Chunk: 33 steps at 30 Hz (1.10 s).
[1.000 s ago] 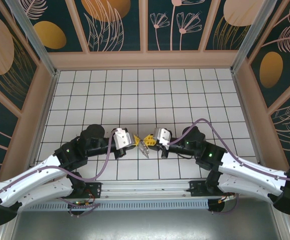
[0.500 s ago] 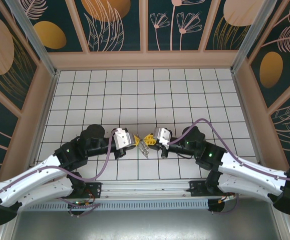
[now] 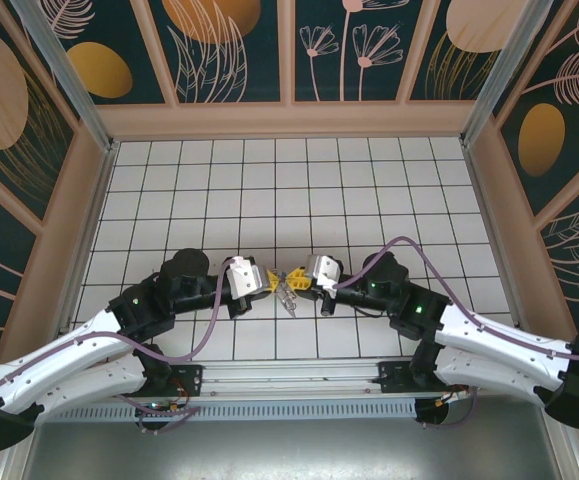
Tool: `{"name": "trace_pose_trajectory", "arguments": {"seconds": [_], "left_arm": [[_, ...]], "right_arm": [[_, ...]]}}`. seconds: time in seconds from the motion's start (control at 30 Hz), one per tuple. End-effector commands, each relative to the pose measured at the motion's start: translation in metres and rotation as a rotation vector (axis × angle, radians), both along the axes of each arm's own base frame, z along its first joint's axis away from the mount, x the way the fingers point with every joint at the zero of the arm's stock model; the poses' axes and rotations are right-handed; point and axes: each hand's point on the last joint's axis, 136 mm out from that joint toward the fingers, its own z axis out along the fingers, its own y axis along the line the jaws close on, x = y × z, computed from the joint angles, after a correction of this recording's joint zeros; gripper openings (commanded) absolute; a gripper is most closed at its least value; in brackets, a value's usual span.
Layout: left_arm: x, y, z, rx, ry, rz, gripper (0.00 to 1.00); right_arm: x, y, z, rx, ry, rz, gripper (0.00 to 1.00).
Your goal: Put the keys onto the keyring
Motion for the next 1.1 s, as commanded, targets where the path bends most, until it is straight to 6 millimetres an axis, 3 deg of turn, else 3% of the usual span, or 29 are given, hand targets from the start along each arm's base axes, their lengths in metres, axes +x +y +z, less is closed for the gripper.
{"name": "trace_pose_trajectory", "arguments": {"seconds": [0.0,1.07], "left_arm": [[-0.0013,-0.0019,0.0239,-0.049,-0.052,-0.015,0.0],[-0.0008,-0.0018,0.0239,-0.048,-0.05,-0.013,0.0]], "right_arm": [[-0.0074,-0.0027,0.0198,0.061,-0.055,0.028,0.0],[-0.0104,0.0034,0.0126,0.04,-0.039,0.063,0.0]]}}
